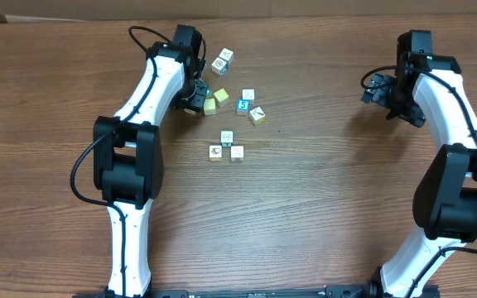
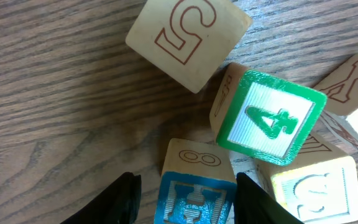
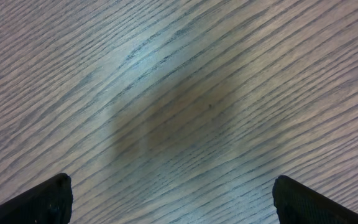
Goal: Form a circle
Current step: 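Lower the left gripper and grasp a blue block marked 8, then carry the blue 8 block down toward the placed blocks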
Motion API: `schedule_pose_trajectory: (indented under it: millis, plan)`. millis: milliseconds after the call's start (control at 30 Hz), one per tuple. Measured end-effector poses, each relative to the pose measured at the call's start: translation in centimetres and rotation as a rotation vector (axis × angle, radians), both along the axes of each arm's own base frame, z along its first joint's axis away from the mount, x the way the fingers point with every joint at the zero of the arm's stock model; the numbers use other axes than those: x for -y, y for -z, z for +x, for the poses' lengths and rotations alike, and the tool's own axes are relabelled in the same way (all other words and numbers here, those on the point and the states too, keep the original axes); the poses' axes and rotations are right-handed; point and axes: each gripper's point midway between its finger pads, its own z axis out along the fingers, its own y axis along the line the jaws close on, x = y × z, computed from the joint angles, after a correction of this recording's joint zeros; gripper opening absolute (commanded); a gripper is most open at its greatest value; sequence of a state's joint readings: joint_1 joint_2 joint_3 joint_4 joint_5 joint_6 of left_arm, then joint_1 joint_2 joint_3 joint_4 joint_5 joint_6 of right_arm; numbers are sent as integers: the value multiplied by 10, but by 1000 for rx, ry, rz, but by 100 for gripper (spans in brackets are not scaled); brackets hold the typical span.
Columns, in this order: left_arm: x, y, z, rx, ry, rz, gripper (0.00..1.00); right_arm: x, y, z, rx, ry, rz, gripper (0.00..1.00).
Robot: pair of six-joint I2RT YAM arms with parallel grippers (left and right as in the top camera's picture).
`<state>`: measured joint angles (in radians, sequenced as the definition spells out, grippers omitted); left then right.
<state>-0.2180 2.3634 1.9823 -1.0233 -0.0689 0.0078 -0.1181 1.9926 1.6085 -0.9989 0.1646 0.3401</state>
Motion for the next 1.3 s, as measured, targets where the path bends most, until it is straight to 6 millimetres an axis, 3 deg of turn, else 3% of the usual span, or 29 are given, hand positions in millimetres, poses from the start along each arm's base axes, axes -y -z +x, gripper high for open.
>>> schedule_pose_trajectory:
  millis: [267,433,833,1100,1233,1300]
  plan:
    - [1,0,3,11,-5,-3,40,0,0,0,0,0,0,100]
    - [1,-1,6,26,-14,-8,28,0,0,0,0,-1,0,100]
    - [0,0,2,12,-54,-8,10,0,0,0,1,0,0,100]
    - [-5,-4,-9,-25,-66,7,8,0,0,0,0,0,0,100]
    - [-7,-27,-14,-5,-97,-3,7,0,0,0,1,0,0,100]
    - [-7,-55,-15,38,-118,-18,7,0,0,0,0,0,0,100]
